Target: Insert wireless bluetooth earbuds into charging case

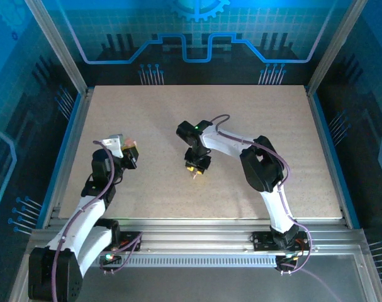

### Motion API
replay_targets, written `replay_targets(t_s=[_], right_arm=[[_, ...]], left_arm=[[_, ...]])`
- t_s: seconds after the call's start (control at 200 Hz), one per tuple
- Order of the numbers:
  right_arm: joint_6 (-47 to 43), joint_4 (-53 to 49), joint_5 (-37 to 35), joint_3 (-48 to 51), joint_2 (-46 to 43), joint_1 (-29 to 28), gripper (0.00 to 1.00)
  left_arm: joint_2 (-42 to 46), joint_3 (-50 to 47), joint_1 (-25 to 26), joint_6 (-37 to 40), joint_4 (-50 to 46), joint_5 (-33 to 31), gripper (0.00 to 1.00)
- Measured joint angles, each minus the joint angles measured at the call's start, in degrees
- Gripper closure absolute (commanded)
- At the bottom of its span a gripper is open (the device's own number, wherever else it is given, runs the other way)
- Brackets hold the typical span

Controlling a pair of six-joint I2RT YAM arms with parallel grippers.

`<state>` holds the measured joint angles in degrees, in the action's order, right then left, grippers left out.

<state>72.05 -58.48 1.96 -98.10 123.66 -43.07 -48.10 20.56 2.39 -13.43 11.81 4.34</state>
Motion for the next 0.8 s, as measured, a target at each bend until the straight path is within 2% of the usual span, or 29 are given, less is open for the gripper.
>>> replay_targets(t_s=[0.8], right_arm=[[0.02,1.14,0.2,0.28,2.73,-0.04,0.71]], left_arm=[[0.09,0.0,0.0,0.0,-0.02,0.0,0.87]])
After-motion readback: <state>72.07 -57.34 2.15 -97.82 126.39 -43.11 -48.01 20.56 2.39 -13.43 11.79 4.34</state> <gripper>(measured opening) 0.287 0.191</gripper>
